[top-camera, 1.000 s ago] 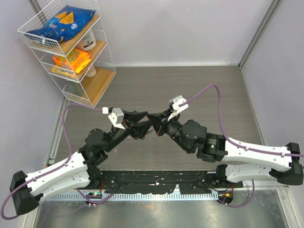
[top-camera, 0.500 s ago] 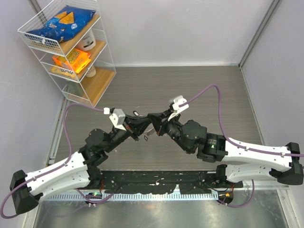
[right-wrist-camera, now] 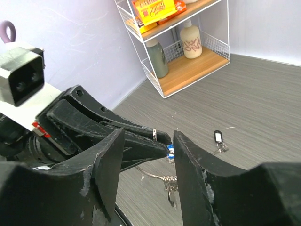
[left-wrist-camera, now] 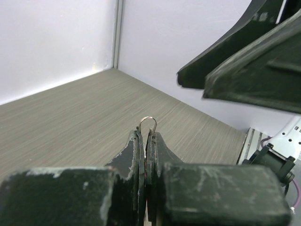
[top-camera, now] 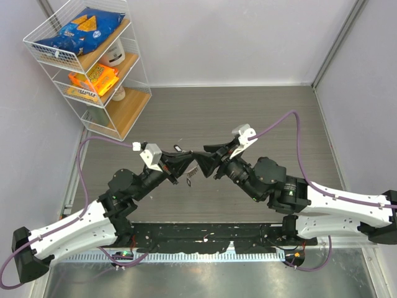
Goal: Put the keys on the keyring
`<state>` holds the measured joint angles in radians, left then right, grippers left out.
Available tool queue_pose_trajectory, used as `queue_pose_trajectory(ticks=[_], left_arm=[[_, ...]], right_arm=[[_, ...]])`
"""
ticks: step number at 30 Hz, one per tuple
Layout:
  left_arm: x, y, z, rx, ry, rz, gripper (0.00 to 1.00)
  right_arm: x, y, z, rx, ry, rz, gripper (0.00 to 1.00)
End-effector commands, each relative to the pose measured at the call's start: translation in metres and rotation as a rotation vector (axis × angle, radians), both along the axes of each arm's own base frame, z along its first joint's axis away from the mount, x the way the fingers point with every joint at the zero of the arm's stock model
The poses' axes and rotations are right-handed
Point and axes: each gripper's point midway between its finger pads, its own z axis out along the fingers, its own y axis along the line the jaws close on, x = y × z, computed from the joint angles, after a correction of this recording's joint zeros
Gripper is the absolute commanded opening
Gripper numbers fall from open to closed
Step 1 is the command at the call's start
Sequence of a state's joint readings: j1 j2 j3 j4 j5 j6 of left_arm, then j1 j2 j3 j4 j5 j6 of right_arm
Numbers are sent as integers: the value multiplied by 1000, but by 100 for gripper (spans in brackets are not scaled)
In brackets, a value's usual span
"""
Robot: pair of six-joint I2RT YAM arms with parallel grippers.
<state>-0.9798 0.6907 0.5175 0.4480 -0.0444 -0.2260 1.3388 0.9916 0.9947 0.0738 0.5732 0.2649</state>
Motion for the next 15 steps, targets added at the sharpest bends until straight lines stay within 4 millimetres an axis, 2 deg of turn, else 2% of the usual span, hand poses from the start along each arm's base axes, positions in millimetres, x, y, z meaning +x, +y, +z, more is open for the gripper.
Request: queue_pose_trajectory(ticks=[1, 8, 9, 15], left_arm=[[3, 13, 30, -33, -59, 58, 0], [14, 27, 19, 36, -56, 165, 0], [17, 30, 15, 56, -56, 194, 0], [25, 50, 4, 110, -78, 309, 0]], right_arm=[[-7, -13, 17, 41, -17, 18, 53], [-5, -17, 14, -2, -16, 2, 54], [-4, -18, 7, -33, -10, -3, 55], [0, -13, -5, -112, -8, -17, 55]])
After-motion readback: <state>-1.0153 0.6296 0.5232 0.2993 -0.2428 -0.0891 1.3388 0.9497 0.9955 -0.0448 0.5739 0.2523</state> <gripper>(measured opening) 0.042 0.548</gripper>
